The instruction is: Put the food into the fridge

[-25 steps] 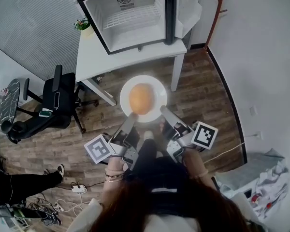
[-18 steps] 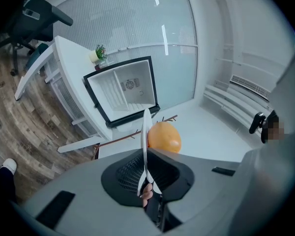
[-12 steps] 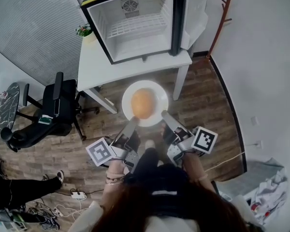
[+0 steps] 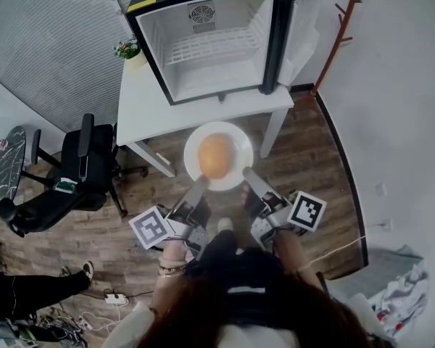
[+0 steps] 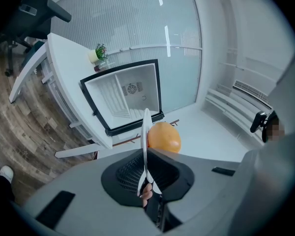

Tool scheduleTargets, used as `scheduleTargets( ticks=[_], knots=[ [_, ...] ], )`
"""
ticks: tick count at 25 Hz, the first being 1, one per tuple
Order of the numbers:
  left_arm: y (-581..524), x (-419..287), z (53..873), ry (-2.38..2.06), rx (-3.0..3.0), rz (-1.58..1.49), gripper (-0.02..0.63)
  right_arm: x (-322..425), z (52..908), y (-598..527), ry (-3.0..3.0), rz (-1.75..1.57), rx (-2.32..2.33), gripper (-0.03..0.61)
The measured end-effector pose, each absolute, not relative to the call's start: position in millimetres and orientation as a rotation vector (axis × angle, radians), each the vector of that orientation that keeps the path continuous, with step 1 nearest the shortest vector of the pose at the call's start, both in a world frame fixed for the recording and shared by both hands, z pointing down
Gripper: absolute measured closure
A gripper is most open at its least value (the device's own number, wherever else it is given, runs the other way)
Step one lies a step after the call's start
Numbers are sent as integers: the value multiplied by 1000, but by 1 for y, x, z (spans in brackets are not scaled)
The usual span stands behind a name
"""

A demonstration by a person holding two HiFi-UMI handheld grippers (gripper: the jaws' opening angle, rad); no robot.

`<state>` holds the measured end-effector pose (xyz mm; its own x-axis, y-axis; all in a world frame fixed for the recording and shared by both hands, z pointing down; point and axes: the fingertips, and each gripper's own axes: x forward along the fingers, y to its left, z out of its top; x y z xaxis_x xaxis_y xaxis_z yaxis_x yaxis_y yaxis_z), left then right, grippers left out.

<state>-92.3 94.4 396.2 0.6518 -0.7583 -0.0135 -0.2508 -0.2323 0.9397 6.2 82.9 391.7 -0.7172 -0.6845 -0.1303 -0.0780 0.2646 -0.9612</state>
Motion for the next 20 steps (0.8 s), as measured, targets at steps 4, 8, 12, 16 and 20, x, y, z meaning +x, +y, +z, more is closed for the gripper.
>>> scheduleTargets(
  ticks=[4,8,12,16,20],
  knots=[
    [79,-103,396,-808,1776,-591,595,-5,391,67,1999,-1483,-691,572],
    [68,-110,397,-799,1764,-600,595,-12,391,56,2003,-1478,-702,572],
    [54,-116,399,-787,1770,-597,595,-19,391,43,2008,-1464,-707,573],
    [38,-124,401,-776,1791,-591,596,-25,392,29,2014,-1448,-723,572],
    [26,-130,402,-767,1797,-591,597,-31,392,18,2010,-1442,-730,572]
  ],
)
